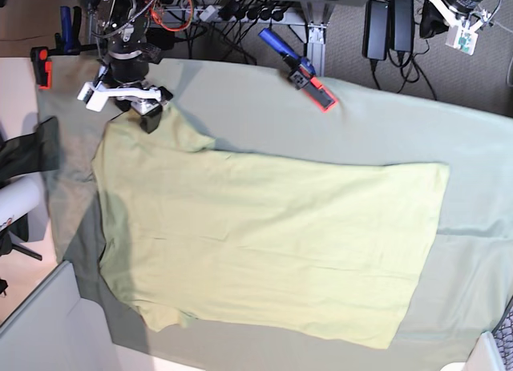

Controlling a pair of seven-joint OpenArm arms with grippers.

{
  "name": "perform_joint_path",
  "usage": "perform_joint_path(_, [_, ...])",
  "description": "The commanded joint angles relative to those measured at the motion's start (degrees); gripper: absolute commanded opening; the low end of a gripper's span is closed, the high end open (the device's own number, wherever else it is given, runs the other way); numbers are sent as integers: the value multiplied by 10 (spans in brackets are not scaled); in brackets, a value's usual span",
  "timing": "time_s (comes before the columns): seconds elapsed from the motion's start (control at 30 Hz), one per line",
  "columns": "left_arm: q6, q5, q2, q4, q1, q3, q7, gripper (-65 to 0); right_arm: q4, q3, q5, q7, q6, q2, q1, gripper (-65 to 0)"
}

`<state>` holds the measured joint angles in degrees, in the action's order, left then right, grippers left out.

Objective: Fold the T-shirt properly
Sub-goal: 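Grasp the shirt's shoulder with the right gripper and the hem corner with the left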

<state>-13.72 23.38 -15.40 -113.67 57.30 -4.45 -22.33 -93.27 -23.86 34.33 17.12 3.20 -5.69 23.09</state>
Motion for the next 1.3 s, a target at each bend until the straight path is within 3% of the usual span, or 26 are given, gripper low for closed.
perform_joint_path(0.0, [-6,0,-3,-10,8,-8,9,-650,7,2,4,23,-2,-1,-5,-203])
perform_joint_path(0.2, [-6,1,-3,-10,8,-47,15,-650,11,4,-3,37,7,-1,-20,-210])
perform_joint_path(0.23, [-6,2,-3,-10,8,-54,15,-618,11,4,-13,37,7,-1,-19,-247])
perform_joint_path(0.4, [-6,26,-14,-10,8,-79,15,-366,11,4,-40,32,14,-2,-19,-650])
perform_joint_path(0.47, [-6,34,-20,-10,4,-83,19,-319,11,4,-39,30,17,-2,-19,-650])
perform_joint_path(0.53, [-6,37,-28,-10,-5,-87,6,-318,11,4,-43,30,24,-2,-19,-650])
perform_joint_path(0.67, [-3,42,-30,-10,-58,-111,-105,-318,11,4,-61,30,32,-2,-19,-650])
perform_joint_path(0.7, [3,43,-30,-10,-68,-123,-111,-318,11,4,-60,30,32,-2,-19,-650])
perform_joint_path(0.8, [11,44,-32,-10,-97,-169,-99,-318,11,4,-61,30,32,-2,-18,-650])
perform_joint_path(0.97, [7,89,-68,16,-156,-196,-100,-318,11,4,-61,28,32,-2,-18,-650])
perform_joint_path(1.07, [-35,125,-76,66,-216,-188,-100,-318,12,4,-61,28,32,-2,-18,-650])
perform_joint_path(1.27, [-60,150,-76,214,-358,-157,-104,-318,12,4,-61,28,32,-2,-18,-650])
